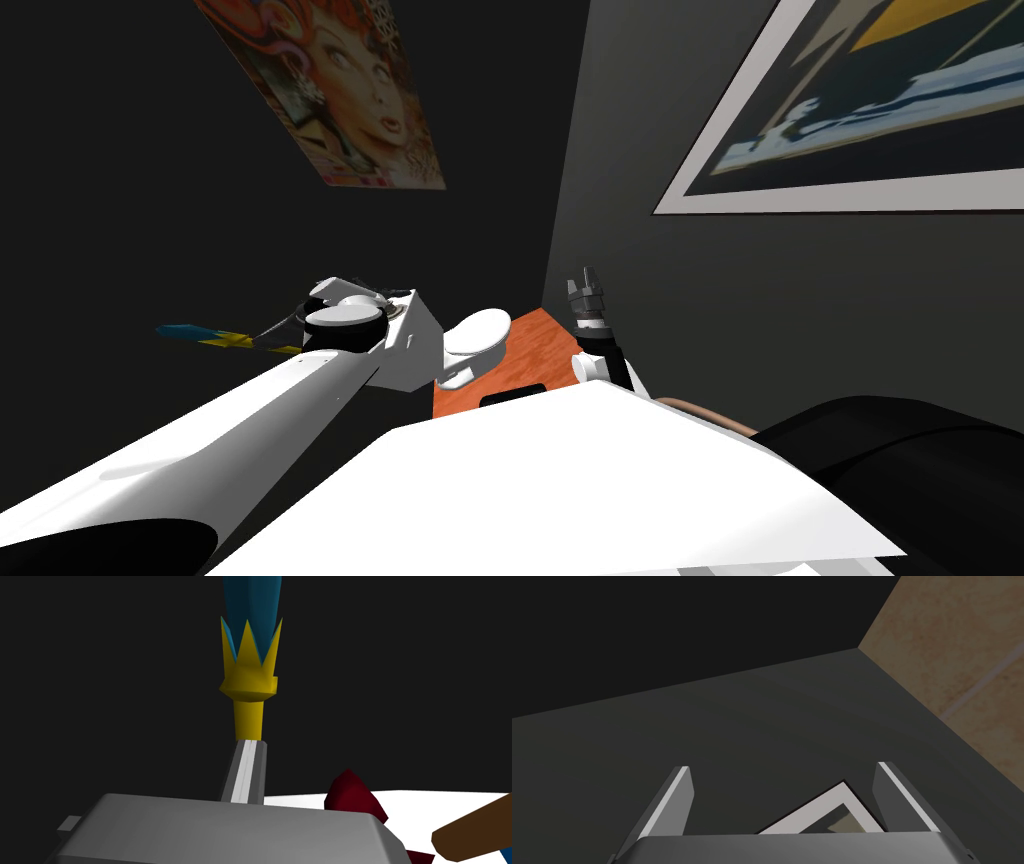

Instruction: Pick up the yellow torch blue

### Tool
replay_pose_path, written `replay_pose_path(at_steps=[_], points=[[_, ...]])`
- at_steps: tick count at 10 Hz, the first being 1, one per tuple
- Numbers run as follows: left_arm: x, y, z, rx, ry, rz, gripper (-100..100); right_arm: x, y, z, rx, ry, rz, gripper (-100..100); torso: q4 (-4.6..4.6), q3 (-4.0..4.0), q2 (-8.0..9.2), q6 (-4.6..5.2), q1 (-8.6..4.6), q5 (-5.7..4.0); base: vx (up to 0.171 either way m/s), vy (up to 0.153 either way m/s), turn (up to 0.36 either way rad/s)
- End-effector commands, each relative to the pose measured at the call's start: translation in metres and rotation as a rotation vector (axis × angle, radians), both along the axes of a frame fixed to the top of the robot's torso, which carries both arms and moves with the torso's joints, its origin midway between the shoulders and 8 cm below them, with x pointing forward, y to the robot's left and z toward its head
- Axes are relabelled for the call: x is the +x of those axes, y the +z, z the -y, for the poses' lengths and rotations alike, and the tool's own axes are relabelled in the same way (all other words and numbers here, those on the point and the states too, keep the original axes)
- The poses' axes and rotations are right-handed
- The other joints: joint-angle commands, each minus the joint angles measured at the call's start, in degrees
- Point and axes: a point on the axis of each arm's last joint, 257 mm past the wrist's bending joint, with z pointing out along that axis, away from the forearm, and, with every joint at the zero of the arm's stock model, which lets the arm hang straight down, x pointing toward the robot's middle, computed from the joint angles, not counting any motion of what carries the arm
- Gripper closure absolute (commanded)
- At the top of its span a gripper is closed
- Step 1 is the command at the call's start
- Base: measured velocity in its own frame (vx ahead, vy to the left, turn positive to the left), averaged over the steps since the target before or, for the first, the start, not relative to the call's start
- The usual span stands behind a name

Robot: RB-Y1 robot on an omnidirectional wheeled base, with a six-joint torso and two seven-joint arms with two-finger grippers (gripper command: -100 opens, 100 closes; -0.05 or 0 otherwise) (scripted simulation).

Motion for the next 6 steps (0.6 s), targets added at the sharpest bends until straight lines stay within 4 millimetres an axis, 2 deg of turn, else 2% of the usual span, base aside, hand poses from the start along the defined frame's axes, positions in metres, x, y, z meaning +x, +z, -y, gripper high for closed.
replay_pose_path(at_steps=[1,2,3,4,5,6], points=[[0.0050,-0.0208,0.0055,-0.012,-0.025,-0.014,-100,0.0000,0.0000,0.0000,0.000,0.000,0.000,0,0.00,0.00,0.00,0.00,0.00,0.00,-0.011,0.005,0.005],[0.0035,-0.0119,0.0046,-0.007,-0.013,-0.010,-100,0.0000,0.0000,0.0000,0.000,0.000,0.000,0,-0.01,0.00,0.02,0.01,0.02,0.02,-0.008,0.001,-0.002],[0.0042,-0.0137,0.0053,-0.008,-0.015,-0.010,0,0.0000,0.0000,0.0000,0.000,0.000,0.000,0,0.01,0.01,0.02,0.00,0.01,0.00,0.000,0.000,0.000],[0.0041,-0.0135,0.0052,-0.008,-0.015,-0.010,-100,0.0000,0.0000,0.0000,0.000,0.000,0.000,0,0.00,0.01,0.01,0.00,0.00,0.00,0.000,0.000,0.000],[0.0041,-0.0135,0.0052,-0.008,-0.015,-0.010,100,0.0000,0.0000,0.0000,0.000,0.000,0.000,0,0.00,0.00,0.00,0.00,0.00,0.00,0.000,0.000,0.000],[0.0041,-0.0135,0.0052,-0.008,-0.015,-0.010,100,0.0000,0.0000,0.0000,0.000,0.000,0.000,0,0.00,0.00,0.00,0.00,0.00,0.00,0.000,0.000,0.000]])
